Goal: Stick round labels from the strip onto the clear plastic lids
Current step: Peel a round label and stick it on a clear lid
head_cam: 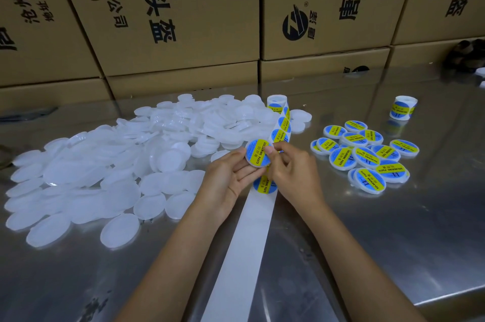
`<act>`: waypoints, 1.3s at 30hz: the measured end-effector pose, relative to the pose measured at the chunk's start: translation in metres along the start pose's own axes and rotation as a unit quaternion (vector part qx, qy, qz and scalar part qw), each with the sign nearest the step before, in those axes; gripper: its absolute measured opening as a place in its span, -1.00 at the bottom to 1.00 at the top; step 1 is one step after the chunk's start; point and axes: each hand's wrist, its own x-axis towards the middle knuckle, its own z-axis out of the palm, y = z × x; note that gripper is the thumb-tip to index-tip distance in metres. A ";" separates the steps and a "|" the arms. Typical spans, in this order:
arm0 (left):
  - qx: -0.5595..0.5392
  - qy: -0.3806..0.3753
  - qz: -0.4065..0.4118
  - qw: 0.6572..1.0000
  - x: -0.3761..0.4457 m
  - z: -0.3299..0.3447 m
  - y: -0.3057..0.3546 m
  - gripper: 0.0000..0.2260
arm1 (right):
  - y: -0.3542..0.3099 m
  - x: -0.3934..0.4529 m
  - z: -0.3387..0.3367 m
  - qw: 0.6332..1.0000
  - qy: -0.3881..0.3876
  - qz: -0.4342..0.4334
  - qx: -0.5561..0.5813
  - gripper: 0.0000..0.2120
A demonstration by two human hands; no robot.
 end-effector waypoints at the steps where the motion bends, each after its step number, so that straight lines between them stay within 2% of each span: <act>1: 0.029 0.011 0.011 0.999 -0.001 0.000 0.001 -0.72 | -0.001 0.000 -0.001 1.000 0.000 -0.002 -0.002 -0.75; 6: 0.163 0.068 0.097 0.979 -0.003 0.000 0.000 -0.83 | 0.000 0.001 -0.001 0.999 -0.032 0.008 -0.011 -0.69; 12: 0.133 0.101 0.098 0.981 -0.003 0.000 0.000 -0.87 | -0.002 -0.001 0.004 0.995 -0.089 0.021 -0.026 -0.71; 17: 0.139 0.113 0.094 0.979 -0.003 0.001 -0.002 -0.77 | -0.001 -0.001 0.005 0.998 -0.060 -0.014 -0.002 -0.87; 20: 0.153 0.129 0.081 0.976 -0.002 -0.001 -0.002 -0.71 | -0.003 -0.004 0.005 0.997 -0.071 -0.029 0.016 -0.92; 24: 0.163 0.134 0.078 0.974 -0.003 -0.003 -0.001 -0.70 | -0.004 -0.004 0.004 0.995 -0.088 -0.021 0.038 -0.88; 27: 0.161 0.109 0.074 0.978 -0.003 -0.004 0.000 -0.67 | -0.003 -0.003 0.002 0.995 -0.091 -0.017 0.032 -0.82; 31: 0.153 0.008 0.048 0.987 -0.004 -0.005 0.000 -0.74 | 0.002 0.001 0.003 0.999 -0.041 0.020 0.025 -0.80; 34: 0.164 -0.056 0.042 0.984 -0.005 -0.005 -0.002 -0.69 | 0.004 0.005 0.003 0.996 -0.018 0.069 0.047 -0.82; 36: 0.181 -0.068 0.048 0.980 -0.004 -0.005 -0.003 -0.62 | 0.005 0.006 0.003 0.994 -0.023 0.088 0.059 -0.82; 39: 0.204 -0.043 0.065 0.976 -0.005 -0.004 -0.001 -0.54 | 0.003 0.005 0.001 0.989 -0.044 0.100 0.099 -0.83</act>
